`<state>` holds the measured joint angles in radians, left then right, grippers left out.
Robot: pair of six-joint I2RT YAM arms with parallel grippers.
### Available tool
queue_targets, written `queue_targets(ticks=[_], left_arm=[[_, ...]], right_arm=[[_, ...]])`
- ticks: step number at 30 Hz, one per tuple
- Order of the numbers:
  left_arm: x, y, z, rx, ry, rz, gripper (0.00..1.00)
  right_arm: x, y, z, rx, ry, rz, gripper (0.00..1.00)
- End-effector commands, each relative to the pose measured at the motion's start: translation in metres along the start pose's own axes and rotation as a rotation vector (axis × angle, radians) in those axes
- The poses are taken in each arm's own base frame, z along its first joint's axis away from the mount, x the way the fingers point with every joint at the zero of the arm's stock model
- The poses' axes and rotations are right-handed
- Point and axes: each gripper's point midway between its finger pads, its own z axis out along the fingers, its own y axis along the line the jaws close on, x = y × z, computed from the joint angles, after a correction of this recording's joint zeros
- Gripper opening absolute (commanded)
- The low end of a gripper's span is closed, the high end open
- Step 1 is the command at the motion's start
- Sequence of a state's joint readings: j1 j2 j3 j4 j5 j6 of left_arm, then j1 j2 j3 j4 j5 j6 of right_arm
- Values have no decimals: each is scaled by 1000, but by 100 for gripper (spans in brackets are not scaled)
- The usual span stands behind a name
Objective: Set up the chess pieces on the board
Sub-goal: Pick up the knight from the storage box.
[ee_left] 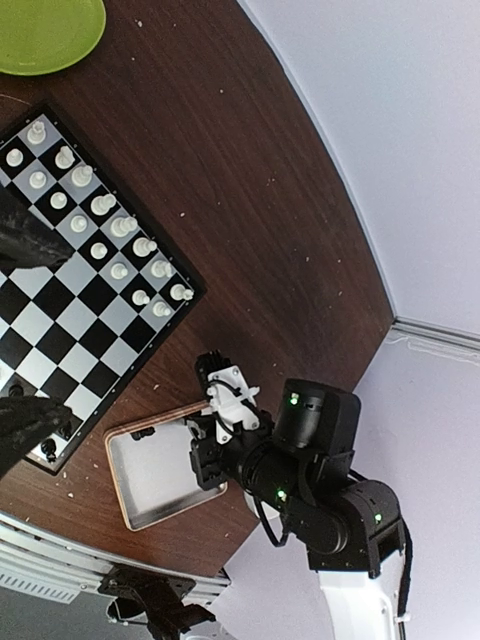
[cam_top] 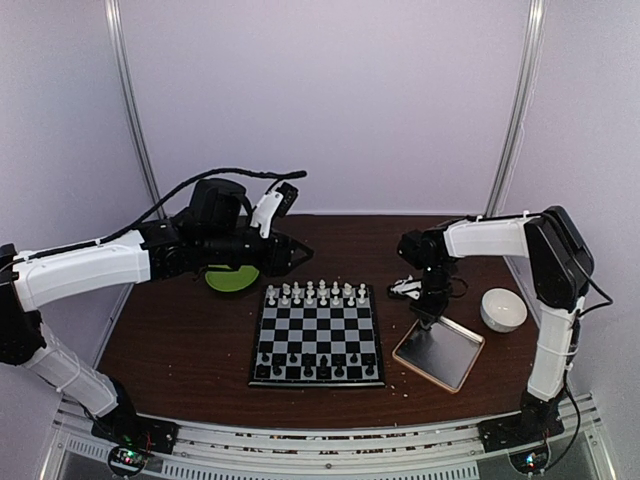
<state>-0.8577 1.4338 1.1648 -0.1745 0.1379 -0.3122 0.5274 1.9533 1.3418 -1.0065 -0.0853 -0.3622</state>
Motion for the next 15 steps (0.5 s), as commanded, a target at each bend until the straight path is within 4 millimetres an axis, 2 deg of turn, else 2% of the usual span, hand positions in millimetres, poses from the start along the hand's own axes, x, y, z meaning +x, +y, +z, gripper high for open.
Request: queue_targets(ticks=[1,6,11,15], left_arm=[[-11,-3,-9,-6,-31,22,45],[-9,-2,-7,-9,-31,21,45],[-7,-4,-4,-5,-25,19,45],[-2,-3,1,-5,-10,20,45]], right_arm=[[15,28,-1,-118,4,-45,8],[29,55,2,-184,-22,-104,6],[28,62,-10,-202,-92,-135,5],[26,61,-6,-165,-103,-140,8]])
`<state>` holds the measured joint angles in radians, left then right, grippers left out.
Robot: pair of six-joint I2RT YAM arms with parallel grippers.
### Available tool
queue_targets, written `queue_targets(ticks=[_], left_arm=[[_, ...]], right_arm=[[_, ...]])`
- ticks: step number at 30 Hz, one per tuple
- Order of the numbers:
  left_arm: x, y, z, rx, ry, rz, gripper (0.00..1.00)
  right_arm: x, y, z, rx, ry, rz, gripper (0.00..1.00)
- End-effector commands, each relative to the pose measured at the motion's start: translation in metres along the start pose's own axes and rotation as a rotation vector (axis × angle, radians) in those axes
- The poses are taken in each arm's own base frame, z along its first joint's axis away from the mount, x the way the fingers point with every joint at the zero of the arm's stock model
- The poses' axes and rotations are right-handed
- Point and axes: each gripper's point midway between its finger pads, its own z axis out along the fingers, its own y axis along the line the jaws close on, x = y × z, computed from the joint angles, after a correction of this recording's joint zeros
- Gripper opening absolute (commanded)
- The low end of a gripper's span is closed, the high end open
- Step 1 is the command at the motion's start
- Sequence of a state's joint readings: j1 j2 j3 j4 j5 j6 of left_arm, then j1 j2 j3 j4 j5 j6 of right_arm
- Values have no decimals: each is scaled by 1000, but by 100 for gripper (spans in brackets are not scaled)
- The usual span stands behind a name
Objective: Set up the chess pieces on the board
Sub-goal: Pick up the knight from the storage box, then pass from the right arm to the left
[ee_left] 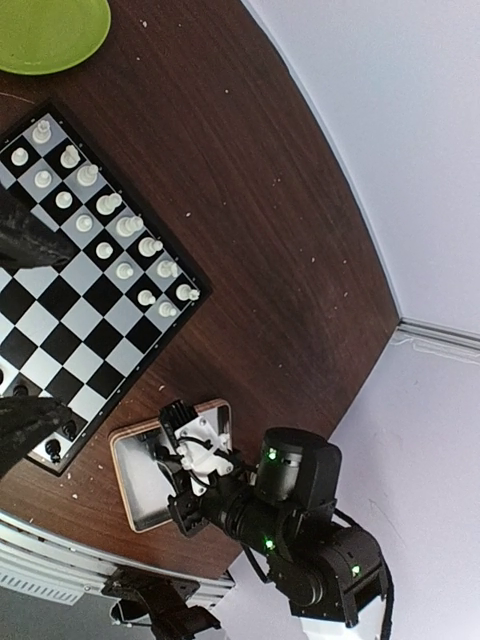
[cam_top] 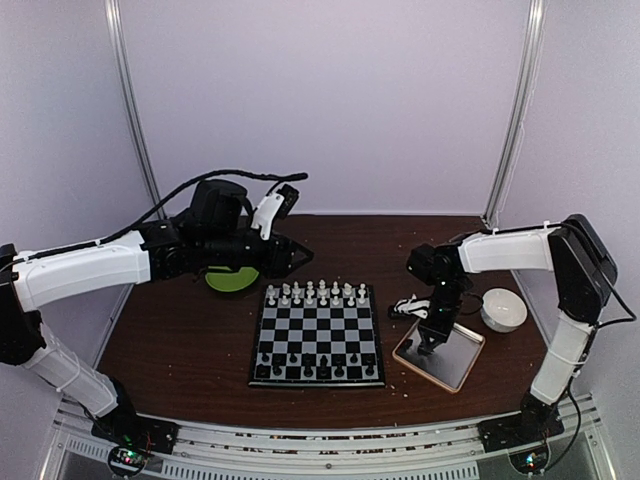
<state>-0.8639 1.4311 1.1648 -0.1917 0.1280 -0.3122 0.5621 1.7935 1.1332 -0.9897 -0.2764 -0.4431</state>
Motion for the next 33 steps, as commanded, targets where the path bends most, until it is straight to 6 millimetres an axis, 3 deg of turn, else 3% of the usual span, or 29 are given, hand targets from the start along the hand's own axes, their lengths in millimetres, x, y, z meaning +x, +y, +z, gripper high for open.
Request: queue_targets(ticks=[1,10,17,20,26,33], left_arm=[[-5,-3,2,4,-22,20,45],[-9,-6,3,6,-26,24,45],[5,-19,8,34,-24,133,45],[22,-40,13,80,-28,311,45],[59,-99,21,212,-74,758,45],[80,-160,36,357,-128,1064,44]], right_arm=[[-8,0,0,42,-47,-34,10],[-1,-1,13,154,18,-81,18],[0,7,2,110,-10,-105,6],[-4,23,-19,27,-73,-138,6],[-23,74,-66,-219,-219,-221,6],[-38,125,-102,-506,-287,-304,6]])
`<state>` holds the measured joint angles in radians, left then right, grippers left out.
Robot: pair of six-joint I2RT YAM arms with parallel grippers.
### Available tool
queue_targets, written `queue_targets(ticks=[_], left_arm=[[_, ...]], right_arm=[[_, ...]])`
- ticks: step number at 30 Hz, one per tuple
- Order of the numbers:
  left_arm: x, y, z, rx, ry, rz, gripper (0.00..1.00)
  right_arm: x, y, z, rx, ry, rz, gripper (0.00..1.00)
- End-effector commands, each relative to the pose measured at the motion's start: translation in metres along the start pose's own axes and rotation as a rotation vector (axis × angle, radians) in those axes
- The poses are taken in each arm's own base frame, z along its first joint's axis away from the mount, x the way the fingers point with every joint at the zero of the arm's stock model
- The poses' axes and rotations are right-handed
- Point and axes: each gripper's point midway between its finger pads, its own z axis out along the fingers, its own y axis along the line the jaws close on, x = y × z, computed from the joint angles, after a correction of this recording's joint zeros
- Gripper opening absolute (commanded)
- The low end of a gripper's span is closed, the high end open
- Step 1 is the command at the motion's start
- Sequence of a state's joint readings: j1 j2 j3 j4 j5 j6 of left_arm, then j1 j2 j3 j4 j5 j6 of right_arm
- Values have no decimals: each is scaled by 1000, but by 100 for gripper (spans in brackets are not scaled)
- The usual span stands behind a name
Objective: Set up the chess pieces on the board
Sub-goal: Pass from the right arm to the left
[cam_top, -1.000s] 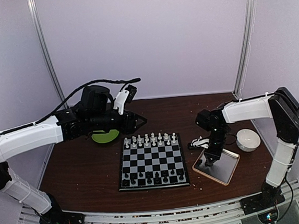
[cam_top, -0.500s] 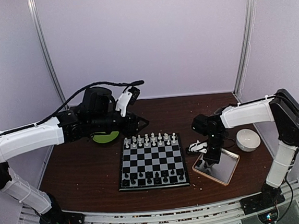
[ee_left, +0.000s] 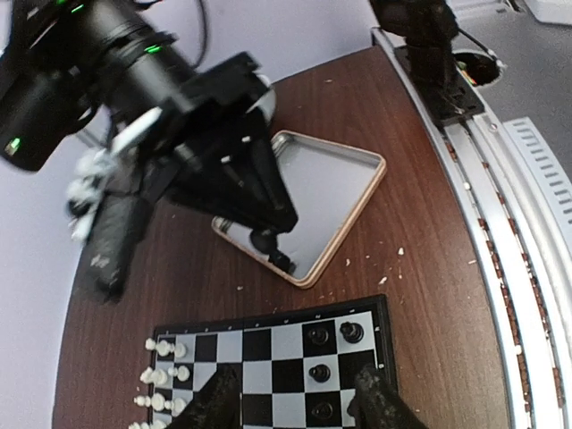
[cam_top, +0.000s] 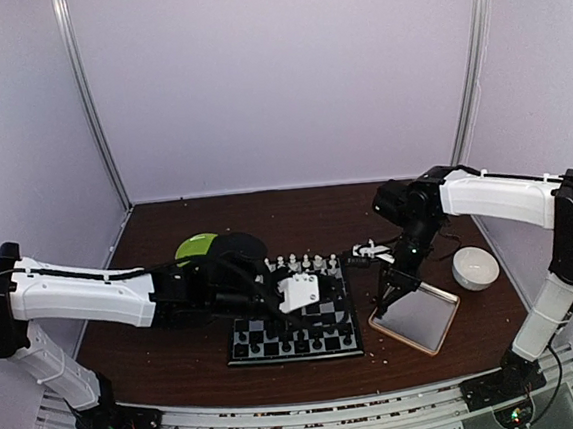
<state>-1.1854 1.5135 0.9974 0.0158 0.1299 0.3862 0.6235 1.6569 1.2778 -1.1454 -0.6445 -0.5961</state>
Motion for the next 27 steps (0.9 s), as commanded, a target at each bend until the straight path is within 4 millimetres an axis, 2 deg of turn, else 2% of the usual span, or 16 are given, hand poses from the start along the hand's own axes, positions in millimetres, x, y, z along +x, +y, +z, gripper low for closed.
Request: queue_targets(ticks=[1,5,13,27], left_arm=[[-36,-9,19,17,-113,259,44],[-45,-16,32,54,-145,268,44],[-56,-11,50,25,-194,254,45],[-58,-31,62,94,-181,289,41]], right_arm=[[-16,50,-9,-262,-50,-40,6],[-19,68,-12,-347,-55,-66,7],[-18,82,-9,-434,-35,-77,7],[-23,85,-9,-490,-37,-61,7]])
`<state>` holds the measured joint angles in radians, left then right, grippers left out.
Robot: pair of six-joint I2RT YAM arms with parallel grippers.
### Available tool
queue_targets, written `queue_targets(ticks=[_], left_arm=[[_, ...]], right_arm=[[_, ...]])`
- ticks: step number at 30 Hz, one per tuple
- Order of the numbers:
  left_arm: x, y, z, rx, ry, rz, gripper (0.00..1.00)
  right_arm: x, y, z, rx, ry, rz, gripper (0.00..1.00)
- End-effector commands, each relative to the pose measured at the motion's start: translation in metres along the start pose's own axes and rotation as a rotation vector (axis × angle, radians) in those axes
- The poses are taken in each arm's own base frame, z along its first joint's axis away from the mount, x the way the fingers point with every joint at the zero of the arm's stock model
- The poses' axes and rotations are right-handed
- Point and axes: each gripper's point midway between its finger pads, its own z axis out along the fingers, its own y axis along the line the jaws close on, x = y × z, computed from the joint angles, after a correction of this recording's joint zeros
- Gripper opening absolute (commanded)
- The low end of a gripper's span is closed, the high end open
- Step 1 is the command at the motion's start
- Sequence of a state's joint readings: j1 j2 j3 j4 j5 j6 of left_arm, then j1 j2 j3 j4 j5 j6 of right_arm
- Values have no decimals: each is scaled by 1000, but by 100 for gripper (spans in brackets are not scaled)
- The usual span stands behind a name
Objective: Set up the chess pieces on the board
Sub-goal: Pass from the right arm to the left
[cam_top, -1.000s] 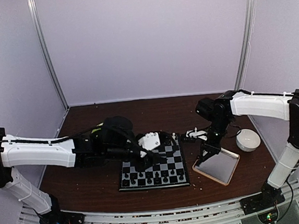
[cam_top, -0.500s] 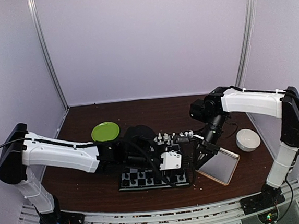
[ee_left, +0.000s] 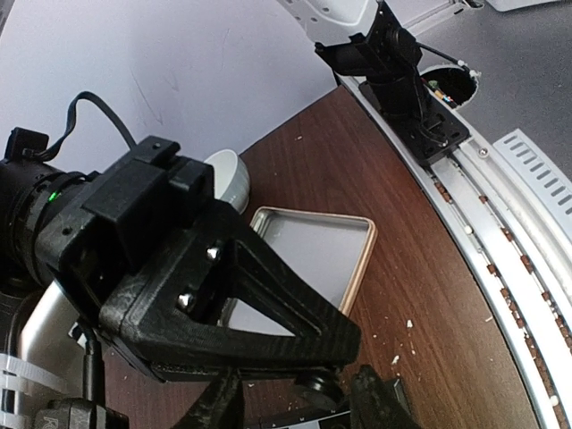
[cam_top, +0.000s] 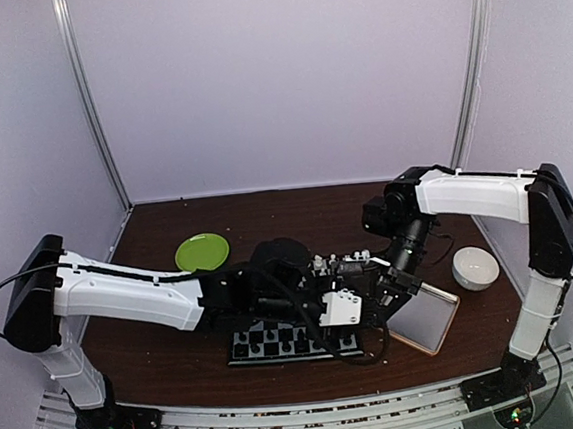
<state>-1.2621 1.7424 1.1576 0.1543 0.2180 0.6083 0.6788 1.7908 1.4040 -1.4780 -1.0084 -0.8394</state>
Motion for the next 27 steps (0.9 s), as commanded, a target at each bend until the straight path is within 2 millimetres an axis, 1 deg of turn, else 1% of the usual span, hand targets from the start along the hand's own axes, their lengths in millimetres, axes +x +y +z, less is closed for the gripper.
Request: queue_targets(ticks=[1,7,12,16,23,27], left_arm=[[-12,2,7,6,-33,20,40],[-9,2,11,10,-14,8,36],[-3,7,11,-26,16,-12,39],[0,8,12,-39,22,-29,39],[-3,12,16,-44,23,-51,30],[1,11,19,-37,42,-57,26]], right_arm=[[-10,5,-2,-37,-32,-8,7],[-11,10,-5,-73,-39,-5,7],[-11,12,-5,-90,-44,-2,7],[-11,10,-6,-89,-47,2,7],[-14,6,-7,-89,-62,25,6],[-16,4,-11,-92,-79,36,6]])
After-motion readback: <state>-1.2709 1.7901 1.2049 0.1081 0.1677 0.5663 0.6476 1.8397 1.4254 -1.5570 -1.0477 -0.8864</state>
